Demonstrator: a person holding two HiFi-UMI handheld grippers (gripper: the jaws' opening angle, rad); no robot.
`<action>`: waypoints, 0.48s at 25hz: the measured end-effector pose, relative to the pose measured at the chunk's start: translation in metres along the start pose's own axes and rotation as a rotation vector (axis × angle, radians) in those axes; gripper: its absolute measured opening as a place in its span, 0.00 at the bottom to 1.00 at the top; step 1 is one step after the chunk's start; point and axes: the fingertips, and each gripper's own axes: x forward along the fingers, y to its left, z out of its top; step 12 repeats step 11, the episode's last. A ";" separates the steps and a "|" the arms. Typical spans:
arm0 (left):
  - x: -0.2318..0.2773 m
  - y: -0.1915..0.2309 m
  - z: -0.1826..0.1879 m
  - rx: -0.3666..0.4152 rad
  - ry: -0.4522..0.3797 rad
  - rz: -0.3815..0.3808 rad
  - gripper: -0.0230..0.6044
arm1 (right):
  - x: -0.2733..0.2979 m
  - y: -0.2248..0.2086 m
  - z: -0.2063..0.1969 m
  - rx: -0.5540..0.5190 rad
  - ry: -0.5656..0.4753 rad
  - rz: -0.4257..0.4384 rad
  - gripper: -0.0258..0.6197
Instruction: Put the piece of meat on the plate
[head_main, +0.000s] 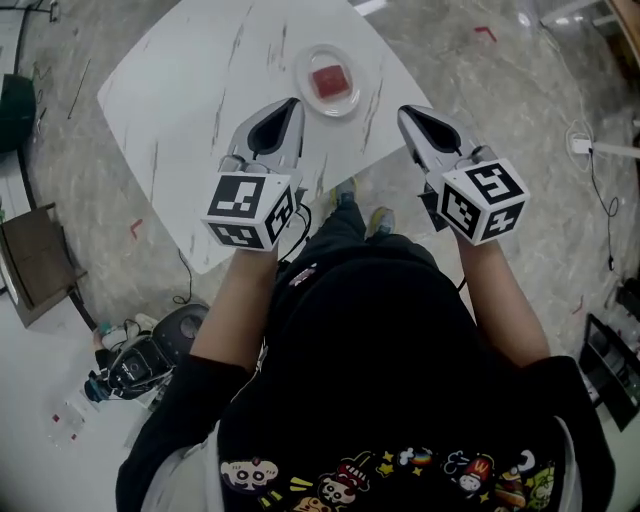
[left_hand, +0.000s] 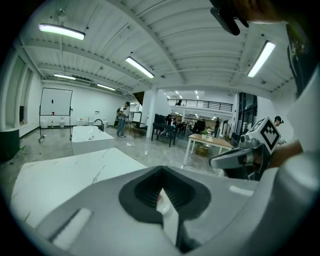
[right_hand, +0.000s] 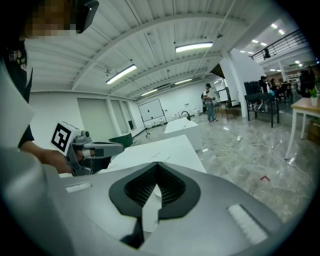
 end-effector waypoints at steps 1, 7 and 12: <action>-0.003 -0.006 0.001 0.001 -0.010 0.005 0.04 | -0.004 0.000 0.001 -0.012 -0.001 0.006 0.08; -0.047 -0.021 -0.006 0.018 -0.046 0.071 0.04 | -0.021 0.023 -0.005 -0.074 -0.019 0.048 0.08; -0.075 -0.022 -0.016 0.015 -0.043 0.099 0.04 | -0.029 0.045 -0.016 -0.095 -0.016 0.057 0.08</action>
